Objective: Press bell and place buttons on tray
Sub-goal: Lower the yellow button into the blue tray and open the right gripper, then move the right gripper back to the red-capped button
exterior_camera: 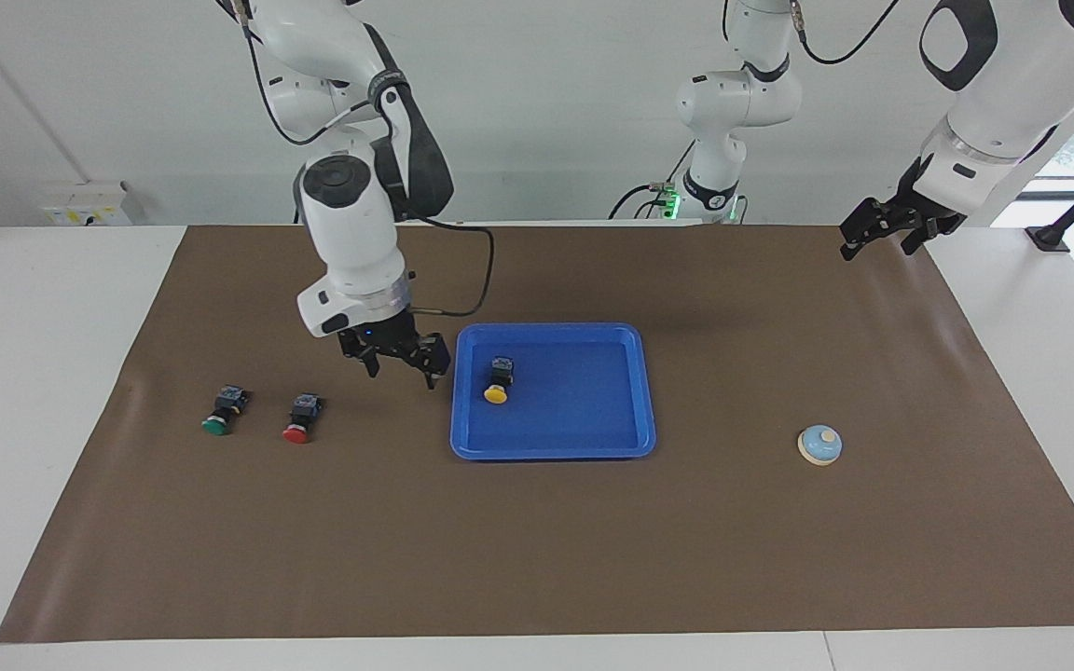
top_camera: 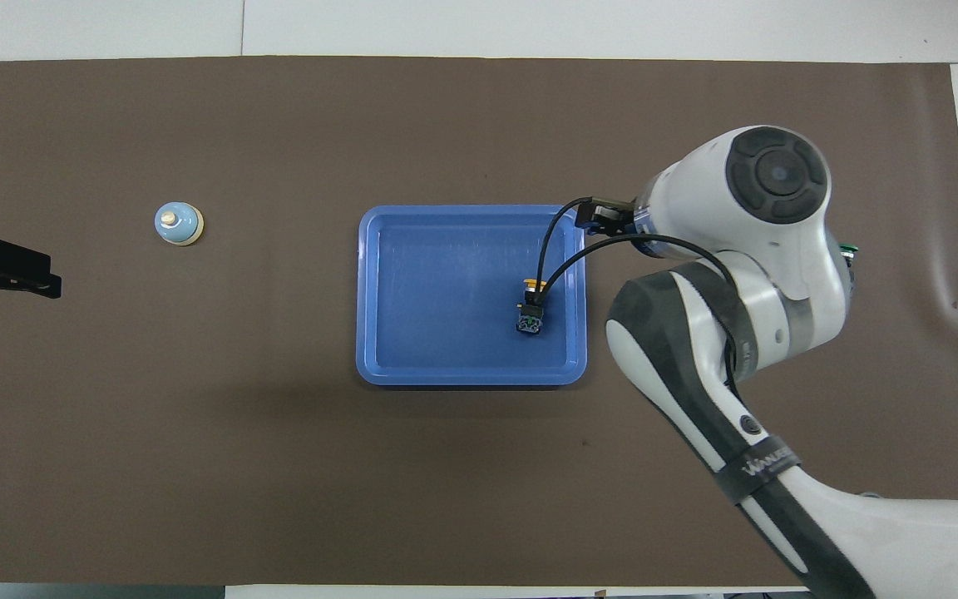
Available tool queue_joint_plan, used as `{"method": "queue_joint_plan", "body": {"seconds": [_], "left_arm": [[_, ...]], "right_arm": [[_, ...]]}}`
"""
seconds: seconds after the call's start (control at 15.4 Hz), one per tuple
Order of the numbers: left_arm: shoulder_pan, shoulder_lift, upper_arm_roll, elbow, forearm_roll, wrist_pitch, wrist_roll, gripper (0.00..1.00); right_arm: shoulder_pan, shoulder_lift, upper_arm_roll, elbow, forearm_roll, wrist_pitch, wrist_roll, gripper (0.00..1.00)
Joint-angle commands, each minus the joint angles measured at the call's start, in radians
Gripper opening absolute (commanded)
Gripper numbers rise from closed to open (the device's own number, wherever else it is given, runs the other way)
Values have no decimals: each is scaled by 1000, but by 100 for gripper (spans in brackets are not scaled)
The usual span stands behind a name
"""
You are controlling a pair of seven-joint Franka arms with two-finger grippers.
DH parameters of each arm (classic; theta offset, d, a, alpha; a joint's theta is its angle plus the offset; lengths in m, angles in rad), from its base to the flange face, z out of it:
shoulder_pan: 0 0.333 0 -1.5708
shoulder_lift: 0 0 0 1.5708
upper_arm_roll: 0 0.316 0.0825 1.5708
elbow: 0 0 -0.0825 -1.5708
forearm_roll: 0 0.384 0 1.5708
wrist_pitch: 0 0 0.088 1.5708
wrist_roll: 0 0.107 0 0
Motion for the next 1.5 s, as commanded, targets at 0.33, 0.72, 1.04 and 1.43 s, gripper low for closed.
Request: {"method": "queue_joint_plan", "body": {"seconds": [0.33,0.72,1.04,1.43], "left_arm": [[2,-20,1,-18,-8,4,-9,100],[2,-22,1,-18,-8,4,-9,100],[2,-20,1,-18,-8,4,-9,100],[2,-22,1,-18,-8,4,-9,100]], "right_arm": [[-232,-27,10,-141,3,71,-279,100],[-265,25,10,-260,3,285,-307,100],[-269,54,10,-340,3,391,-322,100],[-268,64,10,-345,3,396,-360,8]]}}
